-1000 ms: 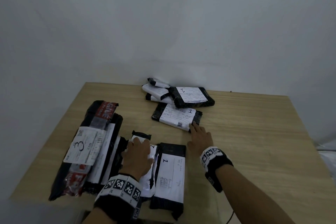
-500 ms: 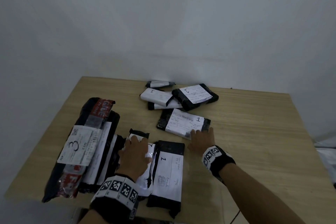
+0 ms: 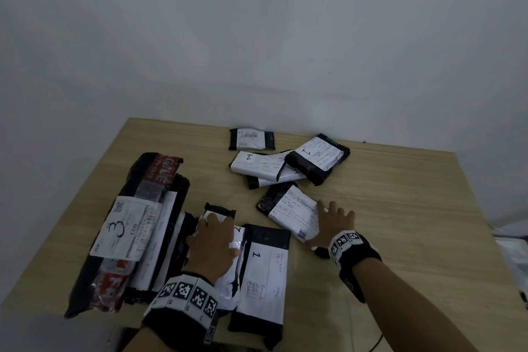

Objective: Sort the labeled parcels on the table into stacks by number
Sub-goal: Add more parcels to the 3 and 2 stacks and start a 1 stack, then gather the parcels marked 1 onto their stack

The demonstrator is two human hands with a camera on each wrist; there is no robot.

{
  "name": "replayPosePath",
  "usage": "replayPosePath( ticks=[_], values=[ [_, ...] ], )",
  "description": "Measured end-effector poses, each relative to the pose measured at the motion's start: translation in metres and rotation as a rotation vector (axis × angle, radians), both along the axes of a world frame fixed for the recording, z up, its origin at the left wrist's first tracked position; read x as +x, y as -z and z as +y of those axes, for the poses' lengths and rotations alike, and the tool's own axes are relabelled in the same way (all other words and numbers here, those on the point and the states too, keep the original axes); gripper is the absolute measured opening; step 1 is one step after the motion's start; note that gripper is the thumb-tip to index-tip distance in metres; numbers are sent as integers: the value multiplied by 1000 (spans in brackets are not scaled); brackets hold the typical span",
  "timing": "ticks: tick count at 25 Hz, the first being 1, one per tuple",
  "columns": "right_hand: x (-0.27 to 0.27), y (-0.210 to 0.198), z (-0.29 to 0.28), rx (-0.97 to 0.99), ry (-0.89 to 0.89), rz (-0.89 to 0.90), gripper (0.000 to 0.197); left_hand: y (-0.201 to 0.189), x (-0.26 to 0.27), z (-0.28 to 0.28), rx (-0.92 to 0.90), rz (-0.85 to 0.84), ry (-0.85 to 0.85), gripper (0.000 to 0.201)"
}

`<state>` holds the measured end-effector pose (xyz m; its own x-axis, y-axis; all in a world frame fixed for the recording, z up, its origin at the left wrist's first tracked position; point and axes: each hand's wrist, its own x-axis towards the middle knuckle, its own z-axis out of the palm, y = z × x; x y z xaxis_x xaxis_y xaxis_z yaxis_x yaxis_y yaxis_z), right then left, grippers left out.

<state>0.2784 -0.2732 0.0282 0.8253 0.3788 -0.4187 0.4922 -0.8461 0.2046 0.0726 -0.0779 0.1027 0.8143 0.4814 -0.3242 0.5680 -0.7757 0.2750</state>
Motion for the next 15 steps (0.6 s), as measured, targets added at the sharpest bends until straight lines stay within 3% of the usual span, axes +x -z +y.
replayPosePath(
  ticks=[4, 11, 13, 15],
  values=[
    [3, 7, 18, -17, 3, 18, 116, 1, 4, 11, 9, 32, -36, 35],
    [2, 45, 25, 82, 230, 185, 136, 16, 14, 33, 40, 130, -87, 33],
    [5, 58, 13, 237, 446, 377, 138, 22, 16, 34, 36, 154, -89, 34],
    [5, 68, -4, 474, 631, 617, 127, 29, 17, 34, 25, 177, -95, 35]
  ],
)
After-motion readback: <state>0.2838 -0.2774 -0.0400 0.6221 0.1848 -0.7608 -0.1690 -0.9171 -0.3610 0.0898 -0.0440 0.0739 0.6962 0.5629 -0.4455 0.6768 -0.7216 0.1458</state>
